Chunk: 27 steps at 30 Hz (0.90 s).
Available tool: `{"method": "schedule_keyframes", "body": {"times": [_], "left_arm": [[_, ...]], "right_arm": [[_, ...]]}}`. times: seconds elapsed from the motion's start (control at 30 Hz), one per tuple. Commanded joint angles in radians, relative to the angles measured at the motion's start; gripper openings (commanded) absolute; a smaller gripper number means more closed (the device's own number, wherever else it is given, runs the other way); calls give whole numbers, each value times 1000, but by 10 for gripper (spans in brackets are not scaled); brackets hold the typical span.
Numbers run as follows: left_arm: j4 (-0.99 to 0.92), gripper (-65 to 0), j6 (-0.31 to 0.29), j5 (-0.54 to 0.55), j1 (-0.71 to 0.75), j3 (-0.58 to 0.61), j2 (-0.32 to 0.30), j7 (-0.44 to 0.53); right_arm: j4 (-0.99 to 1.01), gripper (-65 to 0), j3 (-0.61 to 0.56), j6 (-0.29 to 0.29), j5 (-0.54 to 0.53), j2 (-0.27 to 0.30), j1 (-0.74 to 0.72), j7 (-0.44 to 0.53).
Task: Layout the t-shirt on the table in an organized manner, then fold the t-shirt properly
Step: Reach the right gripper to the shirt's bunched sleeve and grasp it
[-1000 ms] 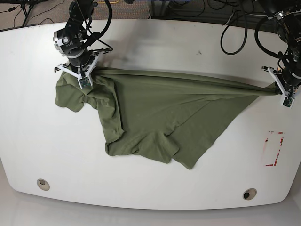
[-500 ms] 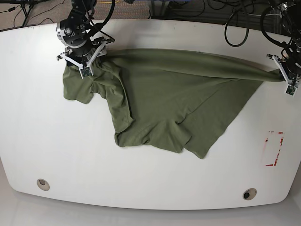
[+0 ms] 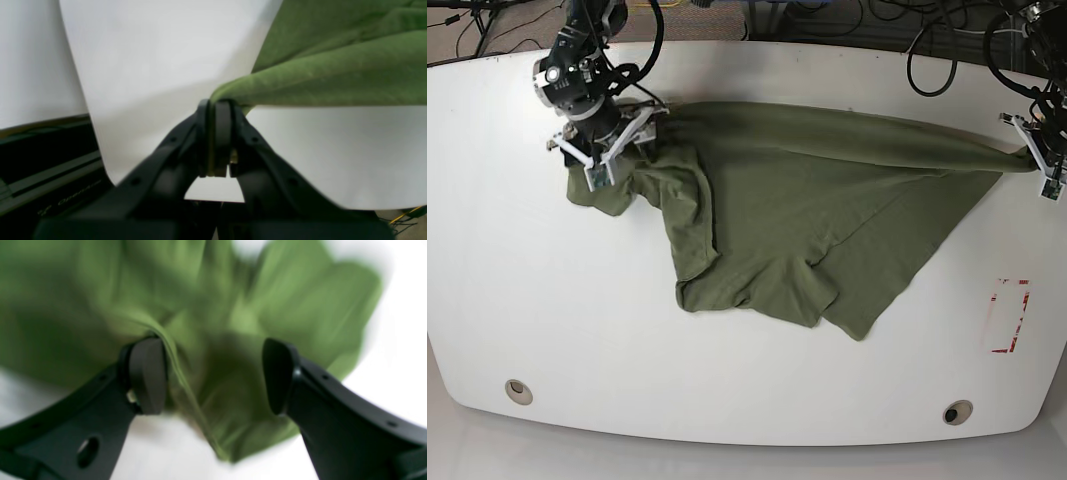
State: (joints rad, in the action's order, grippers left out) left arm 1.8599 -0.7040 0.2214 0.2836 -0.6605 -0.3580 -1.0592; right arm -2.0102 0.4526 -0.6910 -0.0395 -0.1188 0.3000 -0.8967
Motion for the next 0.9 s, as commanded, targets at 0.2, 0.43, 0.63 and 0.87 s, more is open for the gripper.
{"method": "schedule_keyframes", "body": {"times": [0.2, 0.43, 0.63, 0.87], "left_arm": [[16, -650, 6, 2, -10, -3, -16, 10], [16, -650, 6, 2, -11, -3, -14, 10], [16, -650, 6, 2, -11, -5, -14, 10], [16, -650, 6, 2, -11, -9, -14, 10]], "right_arm": [[56, -220, -4, 1, -84, 28, -203, 24], [233, -224, -5, 4, -81, 49, -367, 24], [340, -220, -5, 9, -81, 75, -453, 24], [483, -225, -5, 11, -81, 86, -545, 24]]}}
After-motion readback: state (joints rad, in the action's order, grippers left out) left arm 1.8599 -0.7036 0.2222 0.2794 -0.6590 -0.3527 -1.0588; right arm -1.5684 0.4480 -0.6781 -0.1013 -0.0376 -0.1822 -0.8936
